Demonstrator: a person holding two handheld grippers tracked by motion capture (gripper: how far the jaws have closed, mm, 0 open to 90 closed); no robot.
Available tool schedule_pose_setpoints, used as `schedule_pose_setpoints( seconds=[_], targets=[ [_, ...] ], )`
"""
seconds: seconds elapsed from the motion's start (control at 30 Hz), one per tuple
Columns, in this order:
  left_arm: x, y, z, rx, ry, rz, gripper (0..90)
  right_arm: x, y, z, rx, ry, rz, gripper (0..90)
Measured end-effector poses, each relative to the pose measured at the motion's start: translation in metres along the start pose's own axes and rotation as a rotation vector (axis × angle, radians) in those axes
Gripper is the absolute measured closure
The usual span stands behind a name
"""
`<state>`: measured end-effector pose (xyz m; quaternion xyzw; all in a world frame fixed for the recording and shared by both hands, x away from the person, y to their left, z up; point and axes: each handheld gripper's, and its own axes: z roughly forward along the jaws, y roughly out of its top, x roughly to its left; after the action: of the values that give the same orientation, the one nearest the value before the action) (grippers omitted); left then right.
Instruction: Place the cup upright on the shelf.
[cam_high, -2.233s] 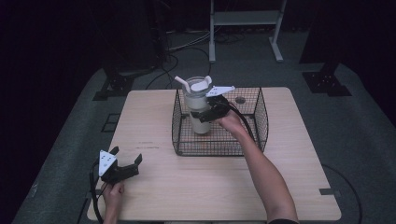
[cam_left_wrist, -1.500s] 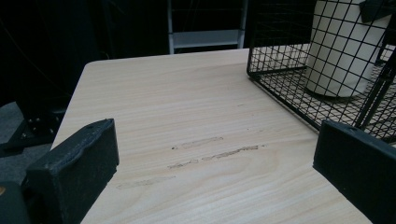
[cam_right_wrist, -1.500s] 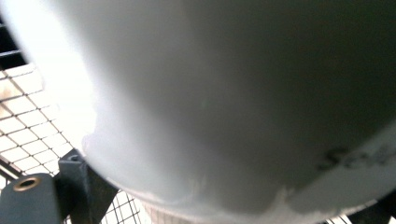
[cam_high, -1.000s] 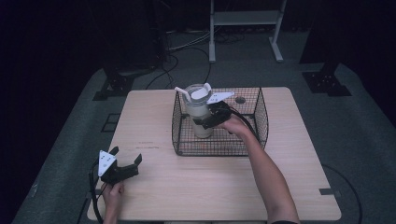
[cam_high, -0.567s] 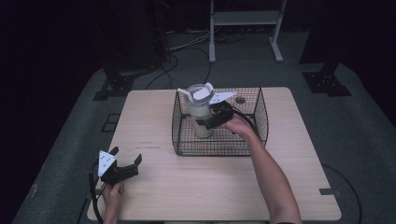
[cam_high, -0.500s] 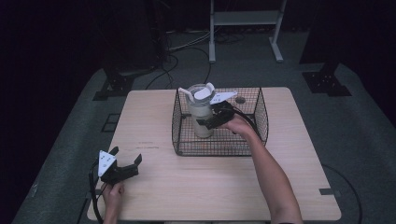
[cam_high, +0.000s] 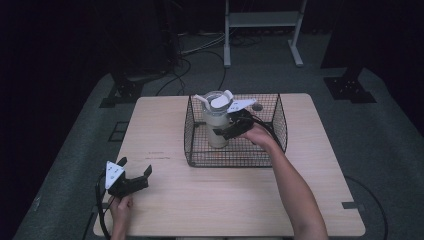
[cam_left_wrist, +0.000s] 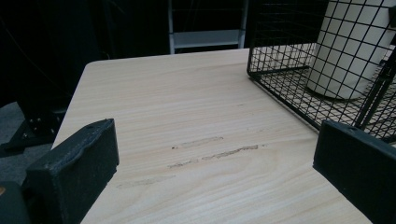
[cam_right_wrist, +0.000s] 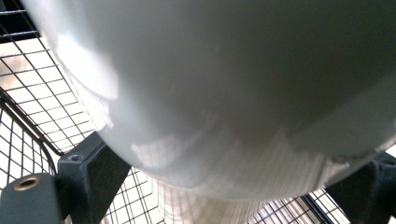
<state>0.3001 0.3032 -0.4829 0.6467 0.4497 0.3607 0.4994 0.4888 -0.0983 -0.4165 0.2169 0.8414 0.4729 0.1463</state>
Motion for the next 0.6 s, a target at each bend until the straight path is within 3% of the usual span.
schedule_pose_setpoints(
  seconds=[0.6],
  targets=[
    [-0.0001, 0.0000, 0.0002, 0.000, -0.001, 0.000, 0.0, 0.0045, 0.0011, -0.0069, 0.050, -0.026, -0.011, 11.0]
  ],
)
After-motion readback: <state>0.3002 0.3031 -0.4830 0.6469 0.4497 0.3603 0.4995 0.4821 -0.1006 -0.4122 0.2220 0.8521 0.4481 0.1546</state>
